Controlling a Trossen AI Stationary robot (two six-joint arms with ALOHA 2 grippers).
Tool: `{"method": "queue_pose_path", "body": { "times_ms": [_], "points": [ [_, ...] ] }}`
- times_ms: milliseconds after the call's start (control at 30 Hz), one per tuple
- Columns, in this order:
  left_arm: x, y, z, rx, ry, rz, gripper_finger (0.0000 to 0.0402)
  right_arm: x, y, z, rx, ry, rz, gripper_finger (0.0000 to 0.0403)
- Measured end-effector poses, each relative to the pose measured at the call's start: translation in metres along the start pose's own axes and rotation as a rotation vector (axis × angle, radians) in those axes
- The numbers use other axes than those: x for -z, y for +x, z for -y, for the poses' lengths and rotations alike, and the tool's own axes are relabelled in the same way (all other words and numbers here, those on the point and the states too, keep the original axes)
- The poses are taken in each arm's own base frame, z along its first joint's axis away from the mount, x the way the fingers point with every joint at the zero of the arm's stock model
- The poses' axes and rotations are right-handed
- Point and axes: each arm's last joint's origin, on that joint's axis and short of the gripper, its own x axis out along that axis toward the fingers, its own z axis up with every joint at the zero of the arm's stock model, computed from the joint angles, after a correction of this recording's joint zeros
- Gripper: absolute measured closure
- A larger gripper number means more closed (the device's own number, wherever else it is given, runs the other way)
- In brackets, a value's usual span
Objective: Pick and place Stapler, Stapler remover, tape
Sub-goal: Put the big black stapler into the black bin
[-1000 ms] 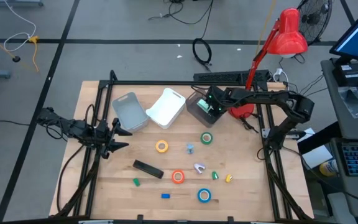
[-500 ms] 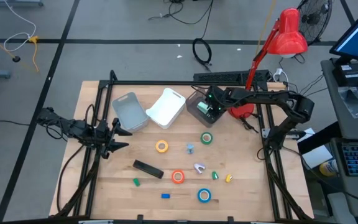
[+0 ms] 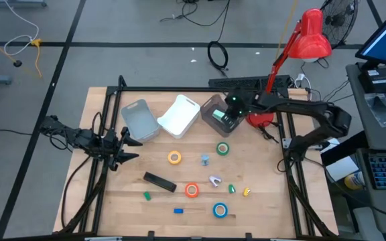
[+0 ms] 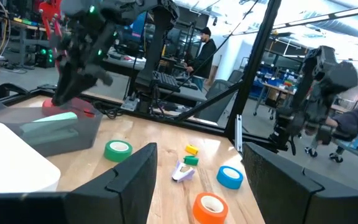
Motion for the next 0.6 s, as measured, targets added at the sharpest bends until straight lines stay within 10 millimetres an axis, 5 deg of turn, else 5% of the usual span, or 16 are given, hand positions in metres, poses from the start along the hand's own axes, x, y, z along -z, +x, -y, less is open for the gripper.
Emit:
{"method": "queue_pose_path", "body": {
  "times_ms": [600],
  "points": [
    [0.000,0.000,0.000,0.001,0.002,0.000,0.0160,0.005,-0.086,-0.026,-0.161,-0.053,0.282,0.0294]
  ]
}}
